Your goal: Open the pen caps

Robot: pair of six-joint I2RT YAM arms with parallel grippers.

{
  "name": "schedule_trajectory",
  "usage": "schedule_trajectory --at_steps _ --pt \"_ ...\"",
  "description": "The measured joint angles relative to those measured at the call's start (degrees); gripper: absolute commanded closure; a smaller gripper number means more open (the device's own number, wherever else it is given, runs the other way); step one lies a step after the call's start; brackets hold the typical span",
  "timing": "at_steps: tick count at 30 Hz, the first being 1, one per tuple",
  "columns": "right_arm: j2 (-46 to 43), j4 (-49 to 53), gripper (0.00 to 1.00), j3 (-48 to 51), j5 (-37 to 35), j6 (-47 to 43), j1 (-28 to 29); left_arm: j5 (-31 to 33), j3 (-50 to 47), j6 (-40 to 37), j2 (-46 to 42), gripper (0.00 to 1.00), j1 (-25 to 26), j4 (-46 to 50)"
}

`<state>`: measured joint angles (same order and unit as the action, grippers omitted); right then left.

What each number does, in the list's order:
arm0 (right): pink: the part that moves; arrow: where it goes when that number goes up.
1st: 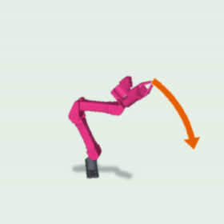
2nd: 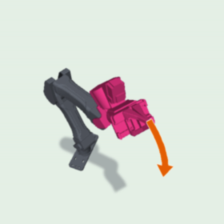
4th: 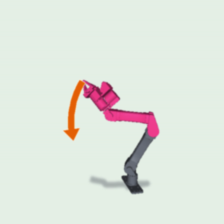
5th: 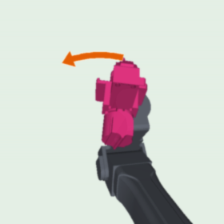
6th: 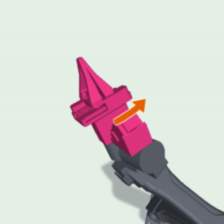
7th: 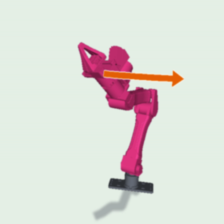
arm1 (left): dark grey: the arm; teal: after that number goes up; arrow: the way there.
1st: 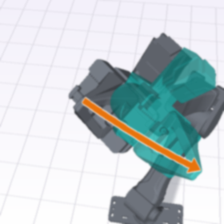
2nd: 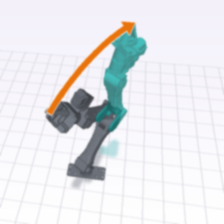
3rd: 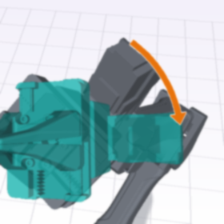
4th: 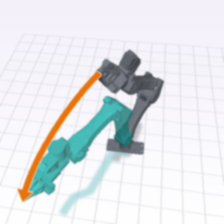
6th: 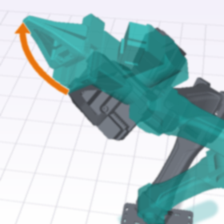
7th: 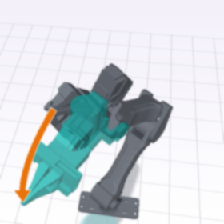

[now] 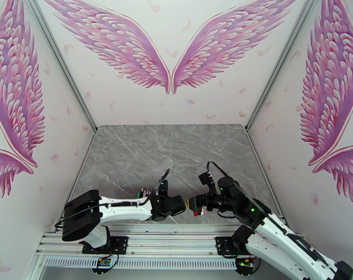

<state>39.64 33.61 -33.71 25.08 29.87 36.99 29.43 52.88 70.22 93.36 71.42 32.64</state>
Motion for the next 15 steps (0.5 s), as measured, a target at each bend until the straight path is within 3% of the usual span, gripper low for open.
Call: schedule_trajectory --at_steps 15 --pt "-0.4 3.3 0.01 0.0 -7.1 -0.3 0.0 1.9 2.4 1.7 5.8 0.87 0.0 5.2"
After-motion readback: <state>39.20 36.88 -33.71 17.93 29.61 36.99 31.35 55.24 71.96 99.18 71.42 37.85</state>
